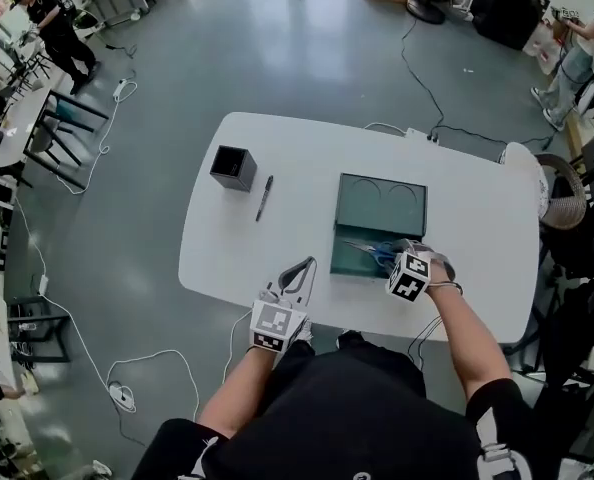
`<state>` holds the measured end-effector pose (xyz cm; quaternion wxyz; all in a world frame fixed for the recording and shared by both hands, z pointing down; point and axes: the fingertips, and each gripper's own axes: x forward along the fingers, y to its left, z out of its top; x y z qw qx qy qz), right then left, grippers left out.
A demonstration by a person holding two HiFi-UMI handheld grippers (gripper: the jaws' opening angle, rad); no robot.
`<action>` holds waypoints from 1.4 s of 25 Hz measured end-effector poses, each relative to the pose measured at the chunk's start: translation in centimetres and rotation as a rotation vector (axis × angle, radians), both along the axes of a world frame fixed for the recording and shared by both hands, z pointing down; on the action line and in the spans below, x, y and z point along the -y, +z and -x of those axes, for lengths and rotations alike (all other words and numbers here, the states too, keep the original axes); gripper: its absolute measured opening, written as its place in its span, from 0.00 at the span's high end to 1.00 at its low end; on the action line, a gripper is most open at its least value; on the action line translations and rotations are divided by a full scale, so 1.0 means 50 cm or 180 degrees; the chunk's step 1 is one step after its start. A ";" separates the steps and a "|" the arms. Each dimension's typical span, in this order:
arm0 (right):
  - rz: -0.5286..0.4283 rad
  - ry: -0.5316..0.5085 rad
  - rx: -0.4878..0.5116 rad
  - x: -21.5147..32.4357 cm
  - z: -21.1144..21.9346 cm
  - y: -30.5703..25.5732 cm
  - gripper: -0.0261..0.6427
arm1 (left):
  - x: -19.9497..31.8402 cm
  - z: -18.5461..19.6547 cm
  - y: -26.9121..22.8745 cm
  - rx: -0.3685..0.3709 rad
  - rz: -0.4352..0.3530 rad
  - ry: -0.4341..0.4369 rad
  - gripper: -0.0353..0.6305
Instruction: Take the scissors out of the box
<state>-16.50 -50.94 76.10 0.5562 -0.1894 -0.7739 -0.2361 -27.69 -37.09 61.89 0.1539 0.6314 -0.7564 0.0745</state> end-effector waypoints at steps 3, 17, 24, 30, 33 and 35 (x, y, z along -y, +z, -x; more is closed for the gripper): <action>0.0023 -0.0047 -0.0147 0.004 0.007 0.023 0.74 | -0.008 0.015 -0.008 0.0000 0.0018 -0.0138 0.93; 0.0109 -0.0215 -0.0479 -0.013 0.022 0.074 0.75 | -0.062 0.041 0.015 -0.0060 0.0147 -0.0431 0.93; 0.0188 -0.0033 -0.0548 -0.010 0.022 0.073 0.81 | -0.059 0.029 0.011 -0.0005 0.0105 -0.0367 0.93; 0.0105 0.0016 -0.0478 -0.010 0.023 0.063 0.83 | -0.056 0.022 0.006 0.0021 0.0079 -0.0319 0.93; 0.0054 0.0055 -0.0309 -0.007 0.023 0.037 0.83 | -0.054 0.018 0.004 0.0026 0.0053 -0.0306 0.93; 0.0030 0.0083 -0.0161 -0.008 0.023 0.013 0.83 | -0.052 0.011 0.006 0.0033 0.0062 -0.0265 0.93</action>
